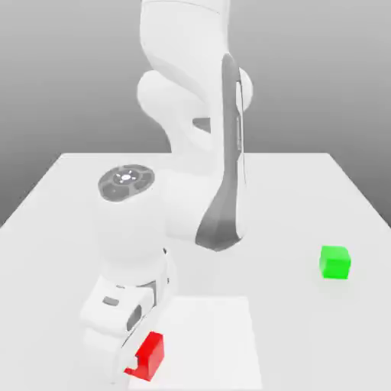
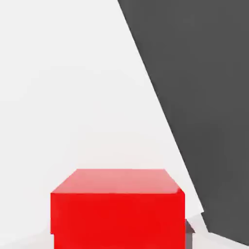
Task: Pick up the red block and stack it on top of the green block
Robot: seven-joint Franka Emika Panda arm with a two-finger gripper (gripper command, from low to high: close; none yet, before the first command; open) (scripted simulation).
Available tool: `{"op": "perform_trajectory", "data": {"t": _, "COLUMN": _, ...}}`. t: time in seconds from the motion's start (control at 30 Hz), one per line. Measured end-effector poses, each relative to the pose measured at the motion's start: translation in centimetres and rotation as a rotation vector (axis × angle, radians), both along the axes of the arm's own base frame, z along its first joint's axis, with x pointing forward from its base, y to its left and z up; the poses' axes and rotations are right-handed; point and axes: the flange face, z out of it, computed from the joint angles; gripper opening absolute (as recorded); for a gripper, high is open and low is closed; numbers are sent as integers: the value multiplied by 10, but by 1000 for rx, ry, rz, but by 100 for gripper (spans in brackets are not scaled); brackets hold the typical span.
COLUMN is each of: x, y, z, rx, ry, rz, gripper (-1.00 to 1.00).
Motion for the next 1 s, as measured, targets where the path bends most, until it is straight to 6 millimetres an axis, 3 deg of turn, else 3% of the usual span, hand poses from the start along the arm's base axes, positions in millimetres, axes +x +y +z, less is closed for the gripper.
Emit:
{"op": "perform_trajectory", "data": {"t": 0.17, "x": 0, "y": 2, "z": 52, "rx": 1, "ry": 0, "rz": 6, "gripper": -100}}
{"op": "perform_trajectory", "data": {"t": 0.2, "x": -2, "y": 21, "z": 57, "rx": 9, "ry": 3, "rz": 57, "gripper": -100}}
{"op": "perform_trajectory", "data": {"t": 0.37, "x": -30, "y": 149, "z": 67, "rx": 46, "ry": 17, "rz": 435, "gripper": -100}}
{"op": "perform_trajectory", "data": {"t": 0.43, "x": -60, "y": 222, "z": 73, "rx": 55, "ry": 21, "rz": 663, "gripper": -100}}
{"op": "perform_trajectory", "data": {"t": 0.53, "x": -128, "y": 312, "z": 82, "rx": 55, "ry": 23, "rz": 1018, "gripper": -100}}
{"op": "perform_trajectory", "data": {"t": 0.73, "x": -236, "y": 375, "z": 93, "rx": 9, "ry": 5, "rz": 1481, "gripper": -100}}
{"op": "perform_trajectory", "data": {"t": 0.93, "x": -251, "y": 381, "z": 43, "rx": 0, "ry": 2, "rz": 1543, "gripper": -100}}
{"op": "perform_trajectory", "data": {"t": 0.97, "x": -251, "y": 381, "z": 35, "rx": 0, "ry": 2, "rz": 1542, "gripper": 100}}
{"op": "perform_trajectory", "data": {"t": 1.0, "x": -251, "y": 381, "z": 35, "rx": 0, "ry": 2, "rz": 1542, "gripper": 100}}
